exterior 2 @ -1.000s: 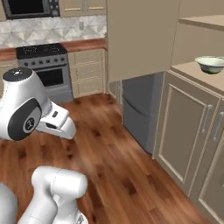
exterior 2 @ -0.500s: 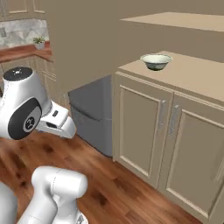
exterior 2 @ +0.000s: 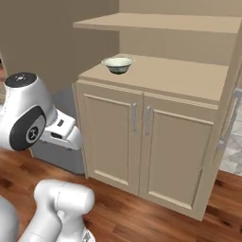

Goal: Pick up the bowls from the cabinet and place each bowl in front of a stool on the dining counter.

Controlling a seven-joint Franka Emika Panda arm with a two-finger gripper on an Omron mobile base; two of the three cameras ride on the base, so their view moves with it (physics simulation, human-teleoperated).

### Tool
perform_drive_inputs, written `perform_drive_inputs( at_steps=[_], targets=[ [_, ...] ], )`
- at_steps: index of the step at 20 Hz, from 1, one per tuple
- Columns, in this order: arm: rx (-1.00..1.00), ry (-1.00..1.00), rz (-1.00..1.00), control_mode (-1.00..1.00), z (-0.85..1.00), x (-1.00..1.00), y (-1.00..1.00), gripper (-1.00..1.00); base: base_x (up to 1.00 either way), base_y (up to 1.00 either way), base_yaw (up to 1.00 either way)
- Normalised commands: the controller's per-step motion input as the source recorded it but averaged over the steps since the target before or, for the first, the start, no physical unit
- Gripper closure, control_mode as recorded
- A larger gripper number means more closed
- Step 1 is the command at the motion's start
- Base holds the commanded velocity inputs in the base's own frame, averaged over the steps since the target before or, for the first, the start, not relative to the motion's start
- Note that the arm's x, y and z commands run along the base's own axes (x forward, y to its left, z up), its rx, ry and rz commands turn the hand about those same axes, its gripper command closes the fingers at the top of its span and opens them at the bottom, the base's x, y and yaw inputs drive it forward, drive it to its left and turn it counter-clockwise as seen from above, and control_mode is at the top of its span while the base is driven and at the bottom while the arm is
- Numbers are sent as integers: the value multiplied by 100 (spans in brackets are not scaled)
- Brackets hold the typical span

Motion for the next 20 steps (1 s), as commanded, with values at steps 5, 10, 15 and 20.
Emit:
perform_drive_inputs(
  at_steps=[5, 10, 15, 20],
  targets=[
    [0, 0, 0, 100, 0, 0, 0, -100, 45, 34, -39],
    [0, 0, 0, 100, 0, 0, 0, -100, 47, 29, -35],
    [0, 0, 0, 100, 0, 0, 0, -100, 28, 11, -18],
    [0, 0, 0, 100, 0, 0, 0, -100, 48, 27, -7]
  ],
)
